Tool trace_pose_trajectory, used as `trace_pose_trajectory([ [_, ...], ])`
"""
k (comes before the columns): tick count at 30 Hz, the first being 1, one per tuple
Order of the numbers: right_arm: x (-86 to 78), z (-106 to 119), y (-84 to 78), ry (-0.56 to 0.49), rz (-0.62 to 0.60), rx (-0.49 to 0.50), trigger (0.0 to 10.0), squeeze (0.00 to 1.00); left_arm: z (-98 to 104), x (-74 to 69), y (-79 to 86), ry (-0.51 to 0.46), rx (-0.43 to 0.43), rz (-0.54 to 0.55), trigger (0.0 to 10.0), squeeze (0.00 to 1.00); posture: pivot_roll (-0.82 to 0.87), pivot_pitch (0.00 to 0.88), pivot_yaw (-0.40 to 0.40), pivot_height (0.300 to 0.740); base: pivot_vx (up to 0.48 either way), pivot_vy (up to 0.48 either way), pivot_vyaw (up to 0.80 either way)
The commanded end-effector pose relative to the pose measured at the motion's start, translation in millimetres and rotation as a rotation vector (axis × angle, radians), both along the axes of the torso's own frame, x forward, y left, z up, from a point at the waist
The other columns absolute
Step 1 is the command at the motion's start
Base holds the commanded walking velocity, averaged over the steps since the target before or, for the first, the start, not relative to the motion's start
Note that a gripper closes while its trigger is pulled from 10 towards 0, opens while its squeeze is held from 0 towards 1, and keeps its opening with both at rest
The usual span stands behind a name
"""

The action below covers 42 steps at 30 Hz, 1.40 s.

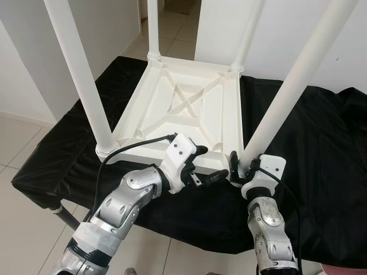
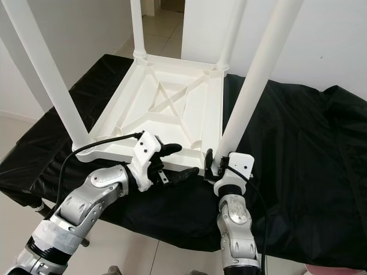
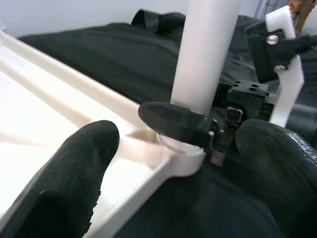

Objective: Building children table

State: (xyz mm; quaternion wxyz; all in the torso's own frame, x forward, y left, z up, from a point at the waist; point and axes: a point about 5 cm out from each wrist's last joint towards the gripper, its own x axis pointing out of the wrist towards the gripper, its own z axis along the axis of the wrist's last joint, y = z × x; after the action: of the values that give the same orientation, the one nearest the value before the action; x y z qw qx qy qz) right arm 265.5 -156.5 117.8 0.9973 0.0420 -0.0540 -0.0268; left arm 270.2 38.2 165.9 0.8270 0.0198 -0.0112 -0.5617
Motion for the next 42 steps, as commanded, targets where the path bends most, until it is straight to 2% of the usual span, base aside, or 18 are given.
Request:
trace_pose_trajectory([
  [1, 0.7, 4.8, -2.4, -0.013, 0.027, -0.003, 10.0, 0.0, 2.8, -1.5, -4.0, -0.005, 0.014, -0.098, 10.0, 0.0, -0.11, 0.063, -0.036, 0.74, 0.0, 0.0, 0.0],
  [4, 1.7, 7.4, -4.4, -0.018, 0.045, -0.011, 10.0, 0.0, 4.3, 1.5, -4.2, -0.014, 0.025, -0.094, 10.0, 0.0, -0.11, 0.06, -0.038, 0.74, 0.0, 0.0, 0.0],
  [5, -0.2, 9.4, -6.8, -0.031, 0.114, -0.034, 10.0, 0.0, 6.2, 2.5, -3.3, -0.008, 0.011, -0.088, 10.0, 0.0, -0.12, 0.048, -0.032, 0.74, 0.0, 0.0, 0.0],
  [9, -1.7, 9.9, -9.7, -0.037, 0.162, -0.049, 10.0, 0.0, 5.7, 0.8, -3.2, -0.002, 0.005, -0.091, 10.0, 0.0, -0.12, 0.055, -0.029, 0.74, 0.0, 0.0, 0.0],
  [10, -1.9, 12.0, -12.4, -0.045, 0.222, -0.064, 10.0, 0.0, 6.2, -0.8, -4.2, -0.003, 0.002, -0.102, 10.0, 0.0, -0.11, 0.047, -0.031, 0.74, 0.0, 0.0, 0.0],
  [20, 2.1, 16.6, -19.3, -0.05, 0.353, -0.093, 10.0, 0.0, 9.1, 0.1, -1.7, -0.006, 0.003, -0.106, 10.0, 0.0, -0.1, 0.053, -0.034, 0.74, 0.0, 0.0, 0.0],
  [23, 2.8, 18.7, -19.8, -0.051, 0.446, -0.116, 10.0, 0.0, 9.3, 2.3, -0.1, -0.009, 0.011, -0.097, 10.0, 0.0, -0.1, 0.048, -0.035, 0.74, 0.0, 0.0, 0.0],
  [31, 7.0, 24.6, -25.6, -0.065, 0.504, -0.163, 10.0, 0.0, 11.1, 2.6, -0.2, -0.015, 0.009, -0.1, 10.0, 0.0, -0.09, 0.045, -0.03, 0.74, 0.0, 0.0, 0.0],
  [34, 7.9, 24.6, -27.9, -0.058, 0.556, -0.183, 10.0, 0.0, 12.9, 2.9, -0.5, -0.018, 0.013, -0.111, 10.0, 0.0, -0.07, 0.022, -0.023, 0.74, 0.0, 0.0, 0.0],
  [37, 7.9, 24.6, -27.9, -0.058, 0.556, -0.183, 10.0, 0.0, 12.9, 2.9, -0.5, -0.018, 0.013, -0.111, 10.0, 0.0, -0.07, 0.022, -0.023, 0.74, 0.0, 0.0, 0.0],
  [39, 10.8, 21.0, -28.8, -0.033, 0.633, -0.209, 10.0, 0.0, 13.1, 2.8, 1.9, -0.026, 0.028, -0.126, 10.0, 0.0, -0.05, 0.0, -0.023, 0.74, 0.0, 0.0, 0.0],
  [41, 10.8, 21.0, -28.8, -0.033, 0.633, -0.209, 10.0, 0.0, 13.1, 2.8, 1.9, -0.026, 0.028, -0.126, 10.0, 0.0, -0.05, 0.0, -0.023, 0.74, 0.0, 0.0, 0.0],
  [42, 14.6, 16.9, -27.0, -0.007, 0.693, -0.232, 10.0, 0.0, 12.3, 1.7, 4.6, -0.026, 0.041, -0.135, 10.0, 0.0, -0.04, 0.0, -0.021, 0.74, 0.0, 0.0, 0.0],
])
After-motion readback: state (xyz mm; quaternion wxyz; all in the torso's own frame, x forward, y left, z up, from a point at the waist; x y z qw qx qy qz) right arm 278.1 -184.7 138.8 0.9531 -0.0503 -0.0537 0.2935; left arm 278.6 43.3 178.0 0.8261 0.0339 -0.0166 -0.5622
